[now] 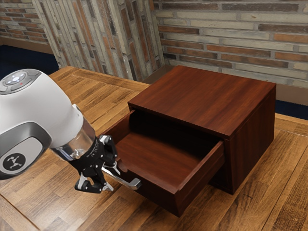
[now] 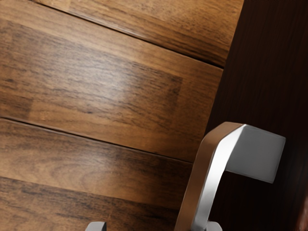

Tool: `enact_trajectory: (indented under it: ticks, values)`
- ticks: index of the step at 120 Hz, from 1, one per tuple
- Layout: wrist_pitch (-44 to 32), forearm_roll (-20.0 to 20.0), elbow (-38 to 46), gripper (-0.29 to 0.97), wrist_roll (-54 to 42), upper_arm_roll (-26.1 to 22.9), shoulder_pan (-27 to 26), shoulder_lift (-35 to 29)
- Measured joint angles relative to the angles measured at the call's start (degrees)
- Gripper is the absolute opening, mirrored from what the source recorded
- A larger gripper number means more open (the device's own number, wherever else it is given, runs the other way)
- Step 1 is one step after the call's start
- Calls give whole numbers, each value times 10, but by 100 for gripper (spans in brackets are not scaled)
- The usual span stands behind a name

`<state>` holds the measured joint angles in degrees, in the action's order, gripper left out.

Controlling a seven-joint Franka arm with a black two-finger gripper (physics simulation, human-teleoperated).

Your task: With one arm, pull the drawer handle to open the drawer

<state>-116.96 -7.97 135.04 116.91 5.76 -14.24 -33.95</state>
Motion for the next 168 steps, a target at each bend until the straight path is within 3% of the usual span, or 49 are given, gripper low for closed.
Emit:
enact_trajectory:
  ticks: [33, 61, 71, 85, 94, 105, 119, 128, 150, 168]
  values:
    - [0, -5, -7, 20, 1, -12, 0, -2]
    - [0, -8, -32, 11, 2, -39, -1, 0]
    - [0, -8, -65, 17, 2, -48, -3, 10]
    - [35, -4, -193, 37, 9, -70, -3, 57]
    - [117, 1, -331, 45, 17, -109, -3, 118]
    - [237, 38, -502, 52, 17, -123, 10, 193]
    - [338, 42, -578, 58, -124, -120, 139, 249]
    - [354, 52, -587, 60, -248, -119, 196, 299]
    - [353, 71, -605, 63, -509, -85, 239, 328]
    - [356, 110, -600, 64, -670, -63, 256, 344]
